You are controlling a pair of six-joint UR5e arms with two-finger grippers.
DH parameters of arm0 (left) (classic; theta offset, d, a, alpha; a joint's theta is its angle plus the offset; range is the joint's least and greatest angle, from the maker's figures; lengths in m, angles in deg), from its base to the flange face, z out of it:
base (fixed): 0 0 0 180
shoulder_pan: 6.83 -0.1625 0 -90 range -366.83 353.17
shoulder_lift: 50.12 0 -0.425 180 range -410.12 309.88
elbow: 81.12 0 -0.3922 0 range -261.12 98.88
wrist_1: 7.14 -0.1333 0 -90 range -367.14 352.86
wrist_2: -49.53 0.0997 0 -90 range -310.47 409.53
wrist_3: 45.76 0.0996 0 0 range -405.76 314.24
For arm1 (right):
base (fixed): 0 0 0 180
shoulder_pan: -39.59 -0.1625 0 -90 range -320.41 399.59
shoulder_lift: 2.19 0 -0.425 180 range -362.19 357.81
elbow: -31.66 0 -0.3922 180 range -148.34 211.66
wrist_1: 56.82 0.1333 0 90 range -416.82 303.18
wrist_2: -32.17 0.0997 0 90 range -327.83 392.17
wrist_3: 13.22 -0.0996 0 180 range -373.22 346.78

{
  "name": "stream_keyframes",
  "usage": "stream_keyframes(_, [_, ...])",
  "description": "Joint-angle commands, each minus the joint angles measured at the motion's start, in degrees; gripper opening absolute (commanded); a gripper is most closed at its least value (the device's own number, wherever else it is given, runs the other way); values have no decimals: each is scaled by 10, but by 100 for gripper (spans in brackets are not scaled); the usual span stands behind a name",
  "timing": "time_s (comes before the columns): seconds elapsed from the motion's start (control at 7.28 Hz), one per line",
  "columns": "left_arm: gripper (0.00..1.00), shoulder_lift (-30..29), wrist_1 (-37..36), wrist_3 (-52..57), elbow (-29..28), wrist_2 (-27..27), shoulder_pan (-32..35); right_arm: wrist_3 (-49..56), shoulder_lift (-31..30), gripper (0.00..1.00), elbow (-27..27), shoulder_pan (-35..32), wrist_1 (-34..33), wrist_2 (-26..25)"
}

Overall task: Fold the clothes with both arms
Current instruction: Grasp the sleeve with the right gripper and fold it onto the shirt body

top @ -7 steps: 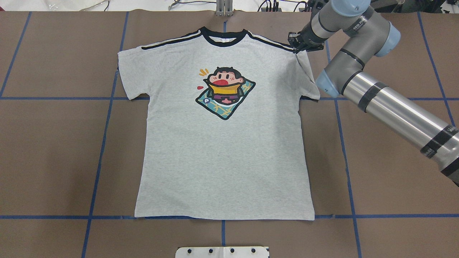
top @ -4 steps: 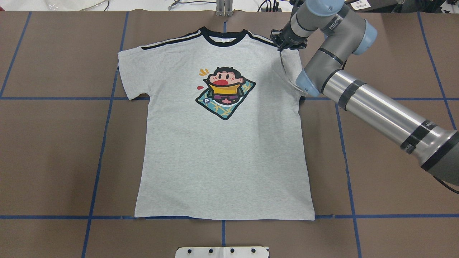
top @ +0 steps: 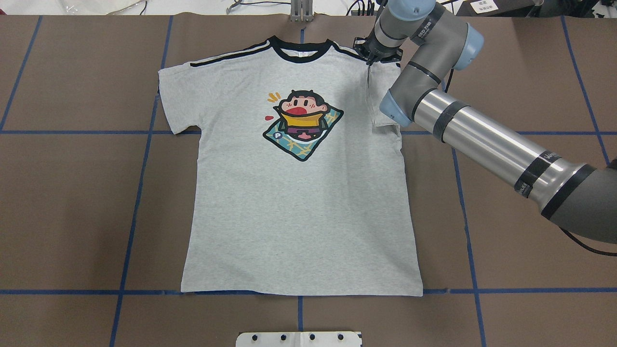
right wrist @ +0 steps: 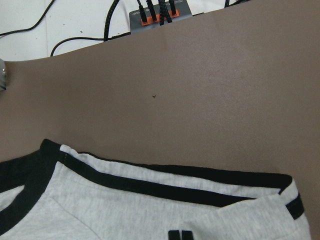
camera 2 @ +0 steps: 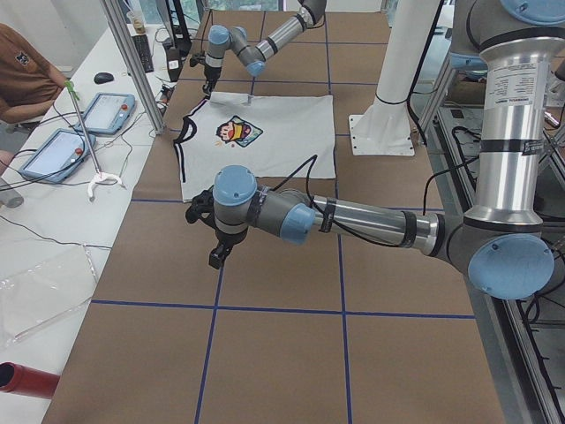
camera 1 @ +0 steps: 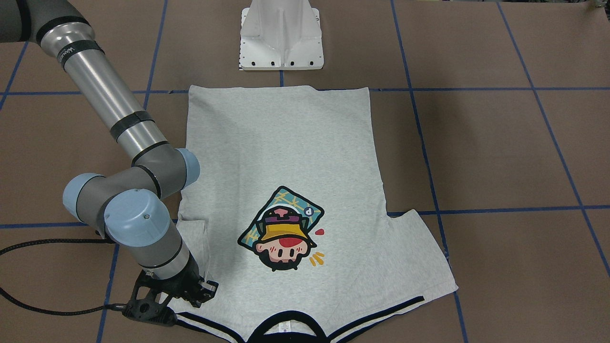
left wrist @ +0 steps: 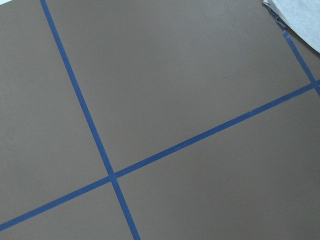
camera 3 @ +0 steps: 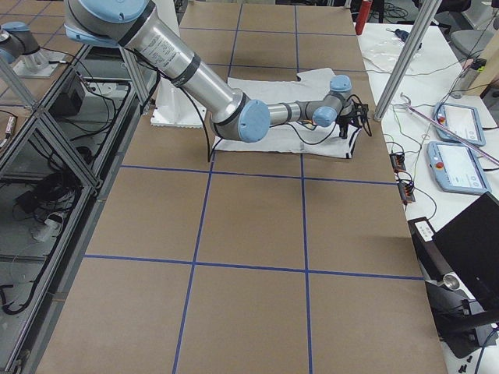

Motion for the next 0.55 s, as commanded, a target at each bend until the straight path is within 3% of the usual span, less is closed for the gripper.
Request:
stream_keyframes(0.0, [100,-4,3,-31,2,0,0,7,3,99,2,8,2,-16])
stream_keyframes(0.27, [100,-21,48,-131,-6,1,-13,4,4,100,-26,5,-2,-3])
stream_keyframes(0.41, [100,-56,45,-213,-10,6,-60,3,-12,100,-66,-4,-19,27])
